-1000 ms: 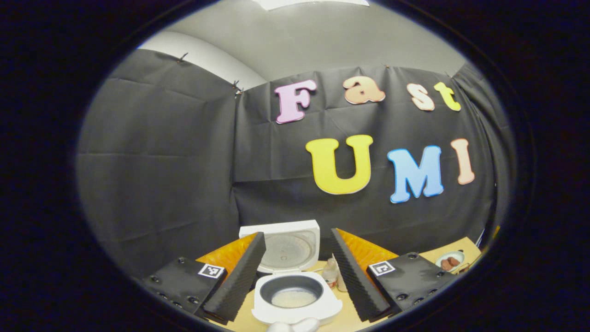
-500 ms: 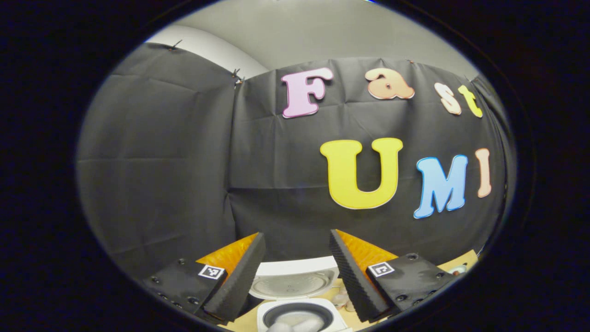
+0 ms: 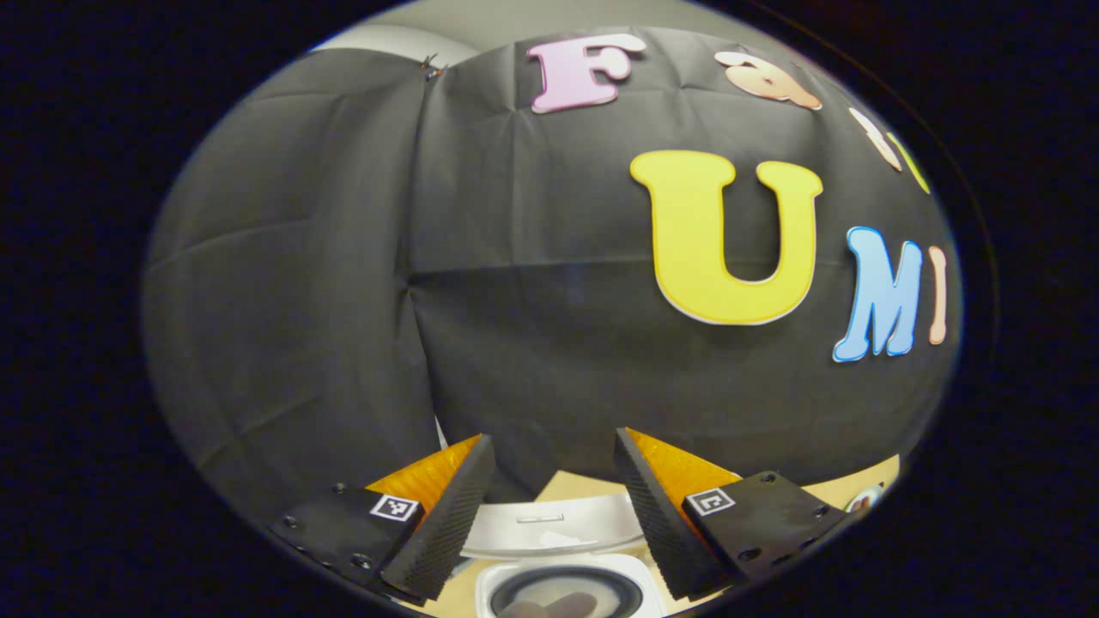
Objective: Close the left gripper, press the button to open the rice cooker; take a wooden spoon from the chopstick holder with the right hand, scoop a spoonful of rice and pour it into the rice cooker, then put the wooden spoon back into the chopstick holder.
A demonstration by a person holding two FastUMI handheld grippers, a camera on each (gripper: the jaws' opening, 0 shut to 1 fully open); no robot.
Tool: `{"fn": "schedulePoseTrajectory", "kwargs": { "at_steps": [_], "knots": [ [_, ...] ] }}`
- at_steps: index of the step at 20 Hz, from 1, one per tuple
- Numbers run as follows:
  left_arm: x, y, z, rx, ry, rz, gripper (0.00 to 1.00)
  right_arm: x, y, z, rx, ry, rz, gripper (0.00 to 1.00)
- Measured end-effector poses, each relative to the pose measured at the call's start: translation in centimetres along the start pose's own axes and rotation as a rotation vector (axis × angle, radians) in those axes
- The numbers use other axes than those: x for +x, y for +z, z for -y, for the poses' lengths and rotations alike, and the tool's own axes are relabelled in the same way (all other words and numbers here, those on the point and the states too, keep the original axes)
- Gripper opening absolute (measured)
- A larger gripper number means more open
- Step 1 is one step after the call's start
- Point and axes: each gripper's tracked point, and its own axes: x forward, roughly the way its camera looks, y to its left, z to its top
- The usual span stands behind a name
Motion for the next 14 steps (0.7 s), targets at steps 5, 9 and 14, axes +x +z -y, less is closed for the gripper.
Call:
{"fn": "schedulePoseTrajectory", "kwargs": {
  "at_steps": [5,9,14],
  "knots": [
    [1.6,-2.9,-1.7,-0.038,0.056,-0.102,0.99,0.2,-0.7,-0.6,0.019,0.022,-0.027,0.95],
    [1.7,-4.0,-1.5,-0.023,0.057,-0.152,0.95,0.2,-0.9,-0.8,0.032,0.038,-0.035,0.95],
    [0.0,-4.8,-1.3,-0.045,0.037,-0.223,0.96,-0.1,-1.2,-1.2,0.058,0.067,-0.047,0.96]
  ]
}}
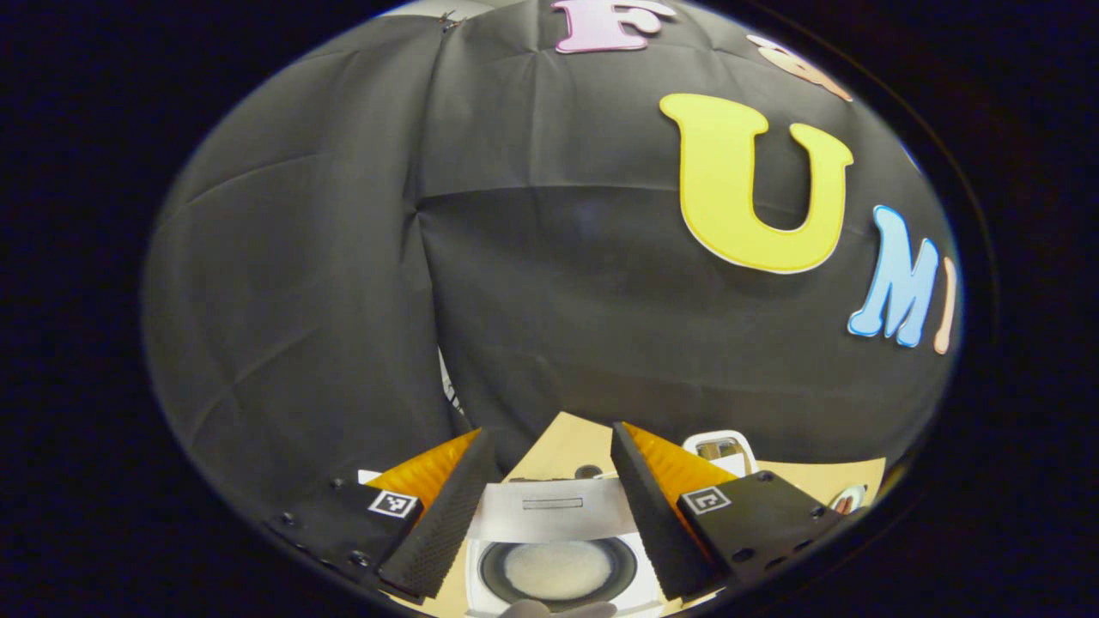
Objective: Close the left gripper, press the button to open the rice cooker; take a wooden spoon from the chopstick holder with the right hand, scoop a spoonful of rice and pour it into the rice cooker, then put the wooden spoon back into the chopstick holder.
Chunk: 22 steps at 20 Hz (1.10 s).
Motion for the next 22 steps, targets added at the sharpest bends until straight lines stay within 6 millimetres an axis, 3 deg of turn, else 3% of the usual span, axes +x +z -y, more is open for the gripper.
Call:
{"fn": "schedulePoseTrajectory", "kwargs": {
  "at_steps": [3,7,10,16,22],
  "knots": [
    [-0.8,-1.3,-0.1,-0.006,-0.016,-0.052,0.96,-0.5,-0.7,0.0,0.024,0.014,-0.014,0.96],
    [-2.6,-5.0,0.5,-0.004,-0.032,-0.123,0.96,-1.0,-1.8,-0.2,0.064,0.035,-0.039,0.96],
    [-4.5,-10.5,0.6,-0.026,-0.051,-0.274,0.96,-1.5,-2.6,-0.3,0.056,0.044,-0.056,0.96],
    [-4.6,-18.7,-0.1,-0.028,-0.059,-0.407,0.89,-2.7,-3.9,-0.5,0.063,0.064,-0.081,0.96],
    [-4.1,-23.4,0.2,0.006,-0.057,-0.465,0.92,-3.0,-4.8,-0.2,0.094,0.066,-0.109,0.96]
  ]
}}
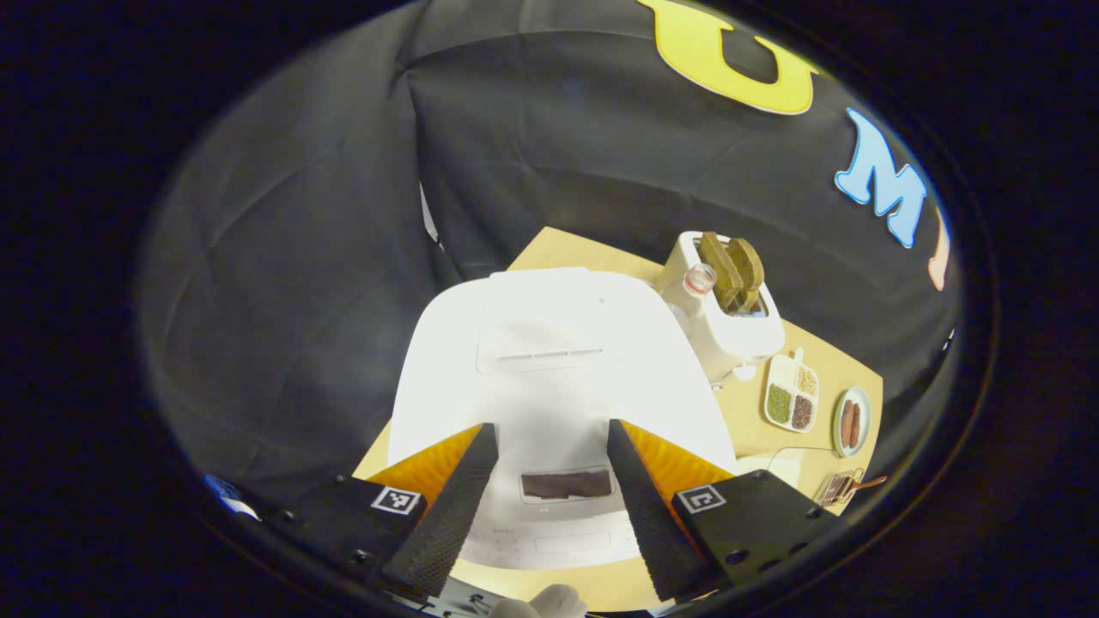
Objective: Close the left gripper, press the button to open the rice cooker; take a wooden spoon from the chopstick holder with the right hand, scoop a spoonful of rice and pour it into the rice cooker, then put the wooden spoon back into the chopstick holder.
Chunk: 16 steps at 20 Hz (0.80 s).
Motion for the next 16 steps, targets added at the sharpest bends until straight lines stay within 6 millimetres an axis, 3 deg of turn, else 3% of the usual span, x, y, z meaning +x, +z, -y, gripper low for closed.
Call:
{"fn": "schedulePoseTrajectory", "kwargs": {
  "at_steps": [4,13,14,15,16],
  "knots": [
    [1.3,-2.7,-0.3,0.018,0.002,-0.054,0.93,0.1,-0.4,0.1,0.012,0.002,-0.007,0.96],
    [1.4,-3.1,0.4,0.067,-0.003,-0.047,0.93,0.4,-0.5,-0.3,0.059,0.035,-0.019,0.96],
    [1.5,-2.7,0.8,0.084,-0.005,-0.031,0.98,0.4,-0.5,-0.3,0.066,0.036,-0.020,0.96],
    [1.7,-2.5,0.9,0.106,-0.007,-0.023,0.93,0.6,-0.6,-0.4,0.079,0.043,-0.021,0.96],
    [1.6,-2.4,1.2,0.114,-0.006,-0.024,1.00,0.6,-0.7,-0.5,0.090,0.050,-0.029,0.96]
  ]
}}
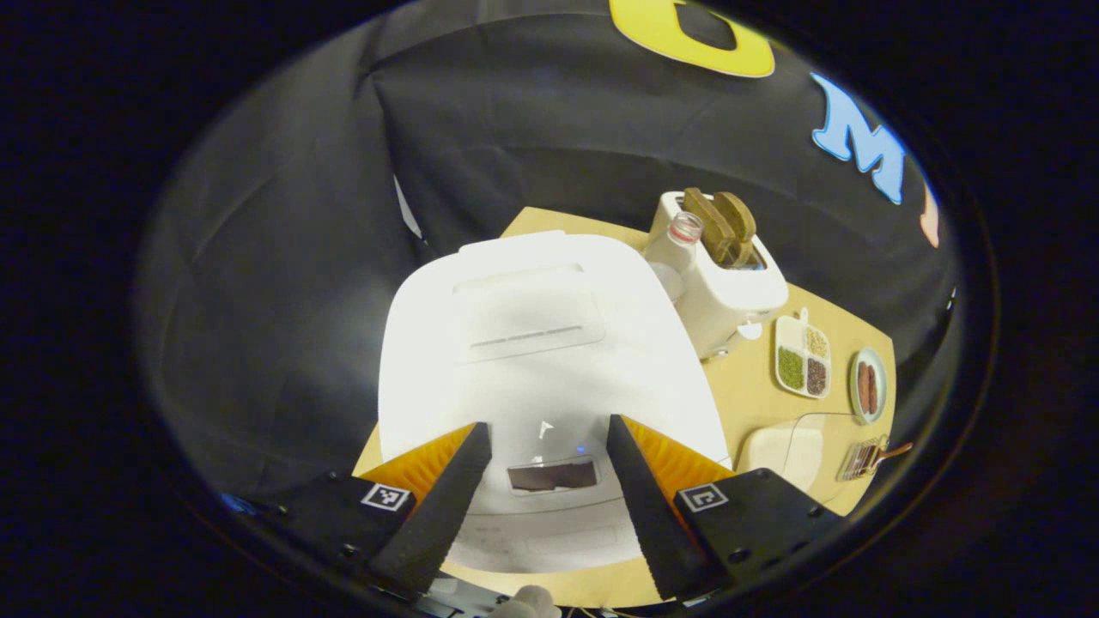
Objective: Close the left gripper, press the button to open the rice cooker; take a wooden spoon from the chopstick holder with the right hand, scoop a spoonful of rice and pour it into the rice cooker, then put the wooden spoon back into the chopstick holder.
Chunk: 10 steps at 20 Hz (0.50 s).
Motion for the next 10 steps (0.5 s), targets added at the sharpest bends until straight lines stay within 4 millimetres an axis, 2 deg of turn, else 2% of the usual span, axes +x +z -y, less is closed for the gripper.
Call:
{"fn": "schedulePoseTrajectory", "kwargs": {
  "at_steps": [4,6,8,10],
  "knots": [
    [0.1,0.3,0.4,-0.003,-0.012,0.001,0.94,-0.1,0.6,0.8,0.003,-0.014,0.012,0.98],
    [0.2,0.3,0.3,-0.018,-0.004,0.001,1.00,-0.3,1.0,1.5,0.001,-0.027,0.020,0.98],
    [0.1,0.4,0.2,-0.019,0.002,0.009,0.98,-0.5,1.3,1.8,-0.003,-0.037,0.029,0.98],
    [-0.2,1.5,-0.5,0.008,0.037,0.076,1.00,-0.7,1.5,2.2,-0.025,-0.054,0.034,0.98]
  ]
}}
